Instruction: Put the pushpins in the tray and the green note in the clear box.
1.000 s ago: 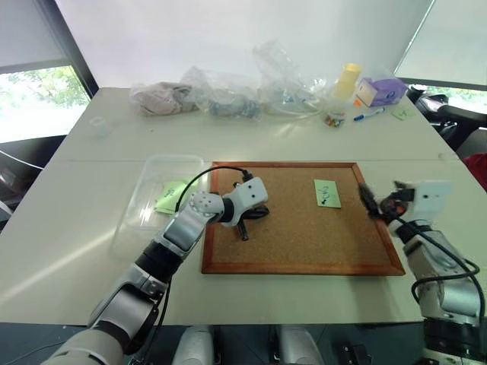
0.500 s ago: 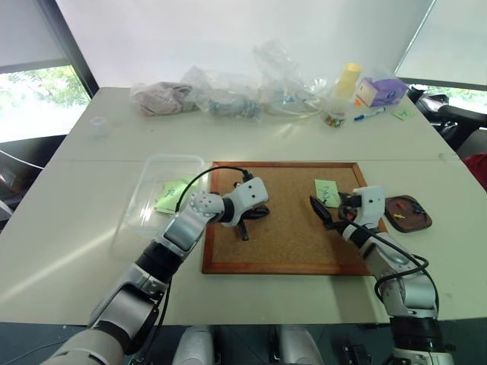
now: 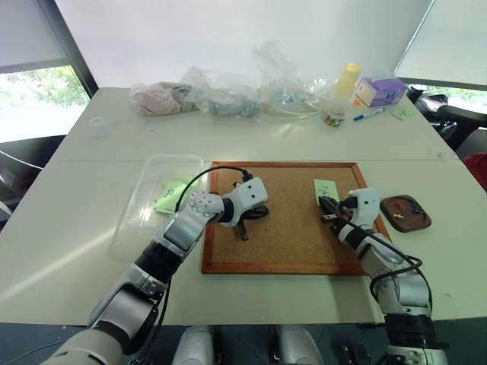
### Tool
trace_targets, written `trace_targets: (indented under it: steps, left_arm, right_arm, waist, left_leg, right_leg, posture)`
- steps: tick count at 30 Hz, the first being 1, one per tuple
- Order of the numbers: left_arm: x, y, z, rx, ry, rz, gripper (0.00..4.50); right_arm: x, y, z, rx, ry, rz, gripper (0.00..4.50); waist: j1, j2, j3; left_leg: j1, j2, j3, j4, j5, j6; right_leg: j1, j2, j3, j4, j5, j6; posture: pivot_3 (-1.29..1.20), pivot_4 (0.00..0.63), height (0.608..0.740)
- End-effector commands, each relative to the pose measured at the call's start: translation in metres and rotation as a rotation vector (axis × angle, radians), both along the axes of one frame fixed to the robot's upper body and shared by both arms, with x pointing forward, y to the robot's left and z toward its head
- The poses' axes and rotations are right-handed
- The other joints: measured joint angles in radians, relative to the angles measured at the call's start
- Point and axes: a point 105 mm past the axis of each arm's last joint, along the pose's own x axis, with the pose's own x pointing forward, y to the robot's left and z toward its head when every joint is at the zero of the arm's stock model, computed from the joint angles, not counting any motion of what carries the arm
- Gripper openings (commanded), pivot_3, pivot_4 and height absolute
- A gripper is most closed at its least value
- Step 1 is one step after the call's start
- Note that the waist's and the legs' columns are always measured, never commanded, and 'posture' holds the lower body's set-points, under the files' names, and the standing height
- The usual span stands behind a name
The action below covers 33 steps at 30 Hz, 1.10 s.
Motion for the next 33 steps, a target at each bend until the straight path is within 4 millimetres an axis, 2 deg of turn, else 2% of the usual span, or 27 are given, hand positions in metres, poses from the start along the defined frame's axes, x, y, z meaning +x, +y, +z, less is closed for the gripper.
trace_targets:
  steps: [1,4,10,18,19,22,24,25,27,28,31,33]
  left_arm:
    - [0.004,0.013,-0.021,0.078,0.034,0.064,0.00]
    - [0.004,0.013,-0.021,0.079,0.033,0.063,0.00]
    - [0.005,0.015,-0.022,0.088,0.033,0.063,0.00]
    - [0.005,0.016,-0.022,0.090,0.033,0.059,0.00]
    - [0.007,0.014,-0.018,0.063,0.039,0.065,0.00]
    - [0.010,0.002,0.015,-0.181,0.155,0.066,0.00]
    - [0.012,-0.005,0.048,-0.365,0.258,0.060,0.00]
    - [0.012,-0.008,0.065,-0.451,0.324,0.042,0.68]
    - [0.009,-0.012,0.091,-0.557,0.391,-0.005,1.37]
    - [0.009,-0.014,0.103,-0.602,0.416,-0.031,1.91]
    - [0.013,-0.021,0.127,-0.698,0.491,-0.070,3.17]
    - [0.017,-0.027,0.134,-0.740,0.561,-0.070,4.08]
  right_arm:
    - [0.001,-0.002,0.011,0.010,-0.043,-0.003,0.19]
    - [0.002,-0.005,0.016,0.004,-0.069,-0.021,0.19]
    - [0.002,-0.011,0.042,-0.012,-0.201,-0.055,0.19]
    - [-0.002,-0.007,0.050,-0.015,-0.238,-0.046,0.19]
    - [-0.002,-0.007,0.051,-0.018,-0.242,-0.047,0.19]
    - [-0.005,-0.007,0.058,-0.031,-0.261,-0.047,0.19]
    - [-0.008,-0.008,0.065,-0.048,-0.280,-0.042,0.19]
    - [-0.011,-0.008,0.070,-0.058,-0.291,-0.037,0.13]
    - [-0.014,-0.008,0.077,-0.074,-0.309,-0.031,0.13]
    - [-0.017,-0.009,0.082,-0.081,-0.321,-0.029,0.13]
    - [-0.022,-0.009,0.095,-0.104,-0.349,-0.020,0.13]
    - [-0.025,-0.008,0.102,-0.117,-0.364,-0.012,0.13]
  waist:
    - [0.000,0.000,0.000]
    - [0.000,0.000,0.000]
    - [0.001,0.000,0.000]
    - [0.000,0.000,0.000]
    - [0.000,0.000,0.000]
    - [0.003,0.000,0.001]
    - [0.001,0.000,0.003]
    - [0.001,-0.001,0.005]
    - [0.000,-0.001,0.005]
    - [0.000,-0.001,0.005]
    - [0.001,-0.001,0.005]
    - [0.000,-0.001,0.005]
  left_leg:
    - [0.000,0.000,0.000,0.000,0.000,0.000]
    - [0.000,0.000,0.000,0.000,0.000,0.000]
    - [0.000,0.000,0.000,0.000,0.000,0.000]
    - [0.000,0.000,0.000,0.000,0.000,0.000]
    - [0.000,0.000,0.000,0.000,0.000,0.000]
    - [0.000,0.000,0.000,0.000,0.000,0.000]
    - [-0.003,0.000,0.000,0.000,0.000,0.000]
    - [-0.005,0.000,0.000,0.000,0.000,0.000]
    - [-0.015,-0.001,-0.001,0.001,0.001,0.002]
    - [-0.017,-0.002,-0.001,0.001,0.001,0.001]
    - [-0.017,-0.003,-0.001,0.001,0.001,0.001]
    - [-0.017,-0.003,-0.001,0.000,0.001,0.001]
  right_leg:
    - [0.000,0.000,0.000,0.000,0.000,0.000]
    - [0.000,0.000,0.000,0.000,0.000,0.000]
    - [0.000,0.000,0.000,0.000,0.000,0.000]
    - [0.000,0.000,0.000,0.000,0.000,0.000]
    - [0.000,0.000,0.000,0.000,0.000,0.000]
    - [0.000,-0.001,0.000,0.000,0.000,0.000]
    - [-0.003,-0.001,0.000,0.000,0.000,0.000]
    - [-0.005,-0.001,-0.001,0.000,0.000,0.000]
    - [-0.013,0.001,-0.001,0.000,0.001,0.001]
    - [-0.015,0.001,-0.001,0.000,0.003,0.006]
    - [-0.015,0.003,-0.001,0.000,0.003,0.009]
    - [-0.015,0.003,-0.001,0.000,0.002,0.010]
  posture:
    - [0.00,0.150,0.737]
    - [0.00,0.150,0.737]
    - [0.00,0.150,0.737]
    - [0.00,0.150,0.737]
    - [0.00,0.150,0.737]
    - [0.00,0.150,0.737]
    - [0.00,0.150,0.737]
    - [0.00,0.150,0.737]
    - [0.00,0.150,0.737]
    - [0.00,0.150,0.737]
    - [0.00,0.150,0.737]
    - [0.00,0.150,0.737]
